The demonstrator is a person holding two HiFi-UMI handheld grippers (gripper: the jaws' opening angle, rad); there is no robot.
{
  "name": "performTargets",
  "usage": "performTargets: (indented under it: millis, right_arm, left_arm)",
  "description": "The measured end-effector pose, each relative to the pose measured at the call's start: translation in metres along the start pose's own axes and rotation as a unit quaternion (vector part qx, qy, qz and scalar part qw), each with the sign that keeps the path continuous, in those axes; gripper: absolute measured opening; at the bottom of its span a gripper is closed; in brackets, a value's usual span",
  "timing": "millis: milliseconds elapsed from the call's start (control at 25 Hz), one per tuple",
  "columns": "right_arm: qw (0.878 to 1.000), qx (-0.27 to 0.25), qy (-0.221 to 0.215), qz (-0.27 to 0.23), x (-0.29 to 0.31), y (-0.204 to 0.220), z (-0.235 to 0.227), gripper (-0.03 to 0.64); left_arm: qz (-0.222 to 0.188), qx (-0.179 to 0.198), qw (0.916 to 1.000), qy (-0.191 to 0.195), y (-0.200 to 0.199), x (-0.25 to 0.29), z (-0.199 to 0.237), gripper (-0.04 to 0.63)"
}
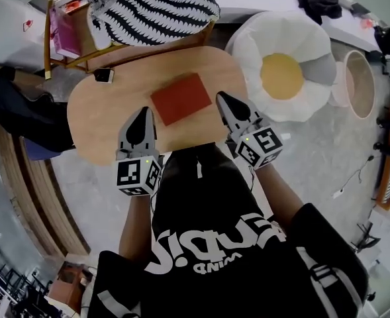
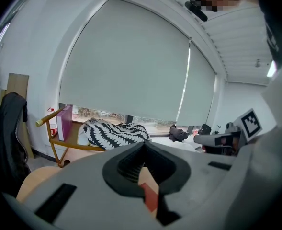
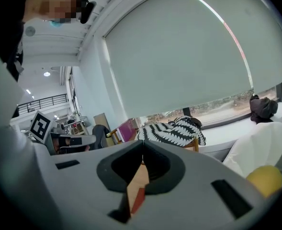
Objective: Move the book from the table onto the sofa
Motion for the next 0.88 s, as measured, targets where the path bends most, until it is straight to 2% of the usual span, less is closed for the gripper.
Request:
performTargets:
  millis: [360,880]
  right_arm:
    - [0.999,0.007,-0.022,0.023,0.04,0.045,-0.038,0.002]
    - [0.999,0.026,-0.011,0.038,0.091,0.132,-0.1,0.002]
  left_arm:
    - [0.019,-0.013,0.9997,-0.008,0.06,0.036,0.009,0.009]
    - [0.04,-0.027,0.9986,-0.022,0.168,0.087,0.012,0.009]
Point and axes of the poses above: the fingertips, and each gripper's own axes: x forward along the fingers, z to its left, y out of its underside, the point moved 6 cm from there along -x, backward along the fingers, and after that the axes turned 14 degrees about x, right-handed, at the moved point
